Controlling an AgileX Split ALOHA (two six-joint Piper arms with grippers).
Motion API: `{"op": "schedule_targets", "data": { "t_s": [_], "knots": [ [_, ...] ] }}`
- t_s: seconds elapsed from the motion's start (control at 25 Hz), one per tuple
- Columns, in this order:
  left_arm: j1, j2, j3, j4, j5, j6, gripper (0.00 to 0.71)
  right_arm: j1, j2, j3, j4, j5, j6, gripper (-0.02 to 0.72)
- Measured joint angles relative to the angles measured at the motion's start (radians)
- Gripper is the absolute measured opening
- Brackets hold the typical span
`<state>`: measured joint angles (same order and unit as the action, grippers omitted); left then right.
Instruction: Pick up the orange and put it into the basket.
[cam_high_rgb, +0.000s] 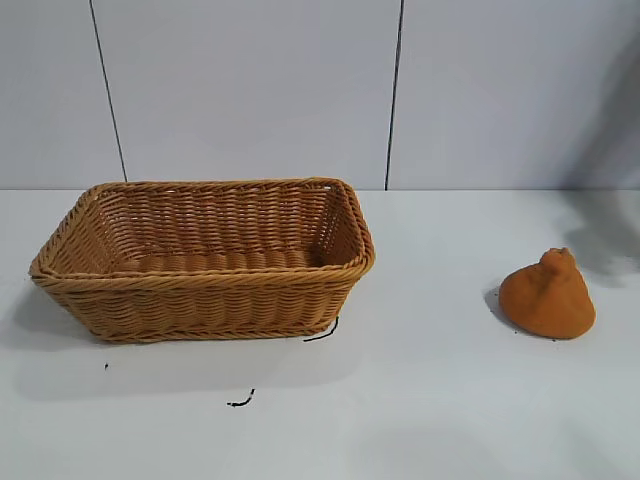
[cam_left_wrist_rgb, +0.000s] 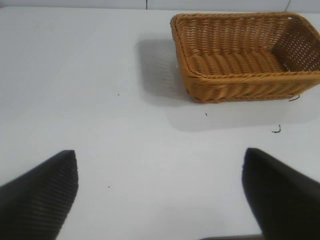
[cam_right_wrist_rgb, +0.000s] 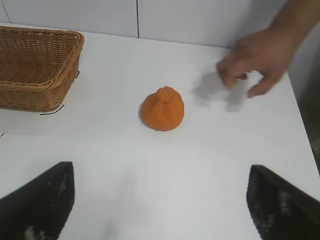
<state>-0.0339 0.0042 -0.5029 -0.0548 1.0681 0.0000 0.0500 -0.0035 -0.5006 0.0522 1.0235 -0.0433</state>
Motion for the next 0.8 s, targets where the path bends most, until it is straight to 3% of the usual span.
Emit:
{"op": "schedule_targets", "data": {
  "t_s": [0.56,0.8],
  "knots": [
    [0.0,0.0,0.0,0.0,0.001,0.0,0.639,0.0,0.011,-0.016,-0.004,-0.015,-0.01,0.667],
    [0.0,0.0,0.0,0.0,0.001,0.0,0.639,0.0,0.301,-0.086,-0.042,-0.057,-0.008,0.667]
  ]
}}
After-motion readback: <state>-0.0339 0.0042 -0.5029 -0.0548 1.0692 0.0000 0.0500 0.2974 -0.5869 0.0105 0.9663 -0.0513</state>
